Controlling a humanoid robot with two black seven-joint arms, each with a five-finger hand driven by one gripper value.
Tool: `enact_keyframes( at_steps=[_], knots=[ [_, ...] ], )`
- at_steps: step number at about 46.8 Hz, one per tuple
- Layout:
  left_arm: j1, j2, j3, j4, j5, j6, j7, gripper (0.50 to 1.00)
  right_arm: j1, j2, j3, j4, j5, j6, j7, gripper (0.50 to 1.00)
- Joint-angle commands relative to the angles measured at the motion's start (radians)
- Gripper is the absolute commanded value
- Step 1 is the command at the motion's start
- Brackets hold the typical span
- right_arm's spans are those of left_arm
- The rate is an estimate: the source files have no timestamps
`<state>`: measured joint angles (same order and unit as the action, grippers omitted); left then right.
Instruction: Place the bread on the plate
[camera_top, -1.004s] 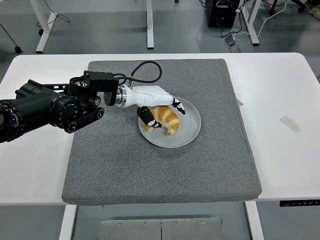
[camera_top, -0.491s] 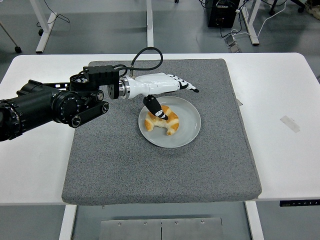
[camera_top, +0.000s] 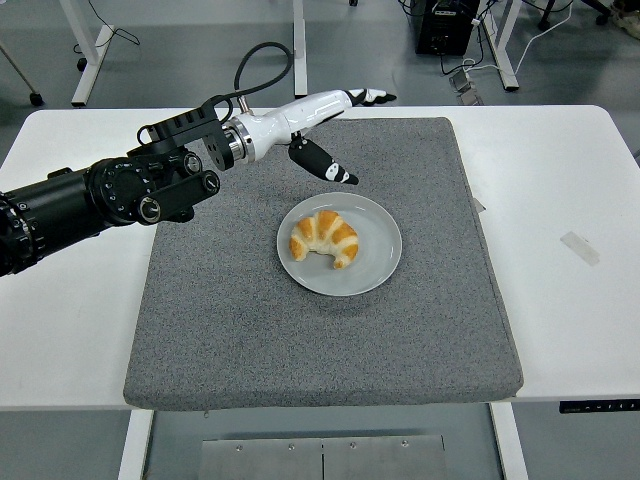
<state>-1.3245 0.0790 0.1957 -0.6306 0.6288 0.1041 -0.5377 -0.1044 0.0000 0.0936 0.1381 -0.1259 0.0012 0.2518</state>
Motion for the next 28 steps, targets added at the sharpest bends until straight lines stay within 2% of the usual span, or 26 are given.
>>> enact_keyframes(
  at_steps=[1, 7, 16, 28],
  knots=[
    [0.005, 0.010, -0.031, 0.000, -0.115, -0.001, 0.045, 0.989, 0.000, 0.000, 0.000, 0.000, 0.000, 0.000, 0.000, 1.000],
    [0.013, 0.021, -0.096, 0.000, -0.293, -0.001, 0.096, 0.989, 0.000, 0.000, 0.000, 0.000, -0.001, 0.000, 0.000, 1.000],
    [0.037, 0.027, -0.174, 0.000, -0.426, 0.000, 0.108, 0.989, 0.000, 0.000, 0.000, 0.000, 0.000, 0.000, 0.000, 1.000],
    [0.116, 0.024, -0.390, 0.002, -0.581, 0.002, 0.157, 0.989, 0.000, 0.000, 0.000, 0.000, 0.000, -0.001, 0.000, 1.000]
  ],
)
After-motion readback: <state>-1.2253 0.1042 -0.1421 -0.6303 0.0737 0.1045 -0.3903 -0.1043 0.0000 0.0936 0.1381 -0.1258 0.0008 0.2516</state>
